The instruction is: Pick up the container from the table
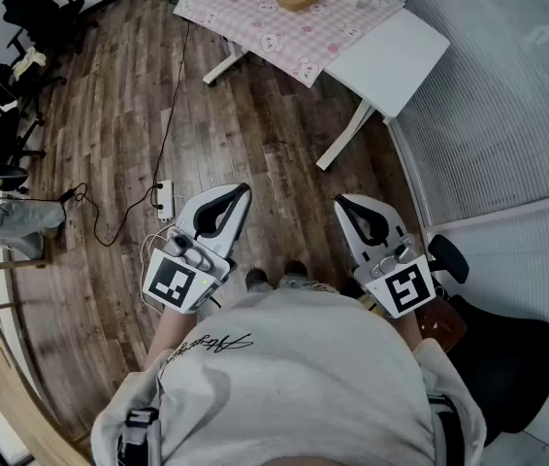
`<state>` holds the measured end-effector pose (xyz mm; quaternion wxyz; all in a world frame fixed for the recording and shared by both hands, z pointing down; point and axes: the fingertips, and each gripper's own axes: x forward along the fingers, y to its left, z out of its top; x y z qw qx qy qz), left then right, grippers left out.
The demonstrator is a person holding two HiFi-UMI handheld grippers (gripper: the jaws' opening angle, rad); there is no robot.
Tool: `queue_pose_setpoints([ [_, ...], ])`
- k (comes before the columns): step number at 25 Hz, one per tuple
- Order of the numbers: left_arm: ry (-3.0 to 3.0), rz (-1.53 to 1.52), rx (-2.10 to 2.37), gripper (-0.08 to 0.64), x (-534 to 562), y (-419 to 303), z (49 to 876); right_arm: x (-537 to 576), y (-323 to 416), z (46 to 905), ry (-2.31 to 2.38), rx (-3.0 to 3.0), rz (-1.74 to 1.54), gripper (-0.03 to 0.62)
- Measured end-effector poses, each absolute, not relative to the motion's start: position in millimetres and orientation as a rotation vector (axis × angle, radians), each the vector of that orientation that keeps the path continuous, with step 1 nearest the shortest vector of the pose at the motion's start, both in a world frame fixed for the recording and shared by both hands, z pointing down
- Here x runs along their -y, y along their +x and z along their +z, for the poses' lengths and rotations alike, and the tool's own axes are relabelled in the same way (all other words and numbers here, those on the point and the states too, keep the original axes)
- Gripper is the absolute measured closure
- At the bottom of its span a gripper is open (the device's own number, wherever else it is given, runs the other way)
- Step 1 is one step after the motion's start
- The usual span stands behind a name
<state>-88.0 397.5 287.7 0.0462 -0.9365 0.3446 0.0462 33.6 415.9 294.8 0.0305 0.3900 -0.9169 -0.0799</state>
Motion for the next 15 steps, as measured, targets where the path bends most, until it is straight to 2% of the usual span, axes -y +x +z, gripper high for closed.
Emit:
queue_pose_setpoints([
  [15,-2.854,0.12,-1.058,0.561,-391.5,-89.4,285.9,-408.8,34.9,293.2,1.197,2.82,-0.235,0.592],
])
